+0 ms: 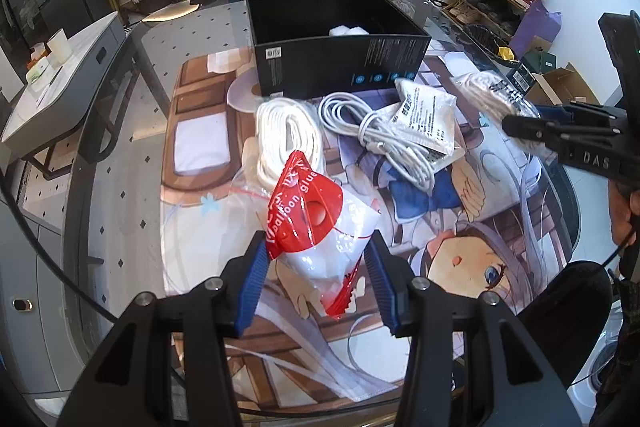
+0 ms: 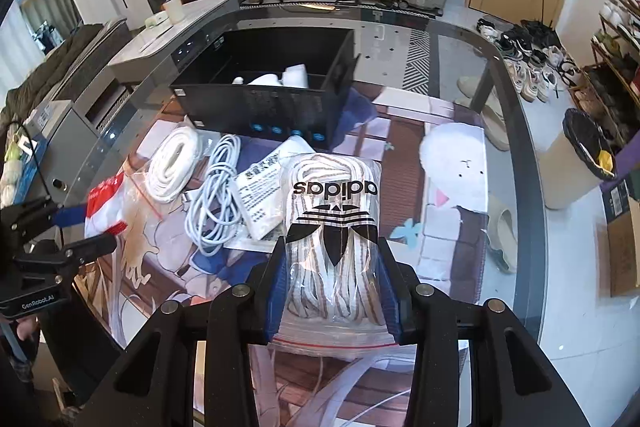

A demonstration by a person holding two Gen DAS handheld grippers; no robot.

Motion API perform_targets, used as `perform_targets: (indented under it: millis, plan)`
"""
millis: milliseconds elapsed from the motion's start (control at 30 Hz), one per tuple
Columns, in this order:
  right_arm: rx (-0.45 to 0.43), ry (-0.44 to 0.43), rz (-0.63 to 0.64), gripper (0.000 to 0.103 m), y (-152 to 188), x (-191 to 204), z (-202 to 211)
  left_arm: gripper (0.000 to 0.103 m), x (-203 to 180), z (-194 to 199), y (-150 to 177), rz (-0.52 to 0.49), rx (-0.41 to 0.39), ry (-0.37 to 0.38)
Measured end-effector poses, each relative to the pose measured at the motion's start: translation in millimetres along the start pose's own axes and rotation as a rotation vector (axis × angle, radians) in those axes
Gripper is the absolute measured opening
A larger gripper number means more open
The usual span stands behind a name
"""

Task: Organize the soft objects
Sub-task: 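Grasp the red-and-white bag with the left tool while the right tool grasps the Adidas rope bag, then carry the red-and-white bag and Adidas rope bag with both tools into the black box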

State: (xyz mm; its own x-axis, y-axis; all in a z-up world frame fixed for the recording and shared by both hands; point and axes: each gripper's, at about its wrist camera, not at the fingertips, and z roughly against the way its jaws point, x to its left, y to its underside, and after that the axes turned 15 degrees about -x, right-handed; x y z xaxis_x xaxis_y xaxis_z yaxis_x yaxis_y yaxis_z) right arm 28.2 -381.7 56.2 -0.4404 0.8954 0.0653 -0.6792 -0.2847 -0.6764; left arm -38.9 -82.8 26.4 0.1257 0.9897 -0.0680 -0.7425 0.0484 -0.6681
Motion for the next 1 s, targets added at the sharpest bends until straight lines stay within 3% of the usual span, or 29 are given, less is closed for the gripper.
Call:
perform_targets:
  millis: [533,1000]
  plan:
    - [-0.035,-0.048,0.016,0.040,-31,23,2,0.047,1,-10,-43,-0.024,-0.026,-0.005]
    - [-0.066,-0.041,0.017,0.040,-71,18,-1,0.047,8,-17,-83,-0.032,-0.056,0.005]
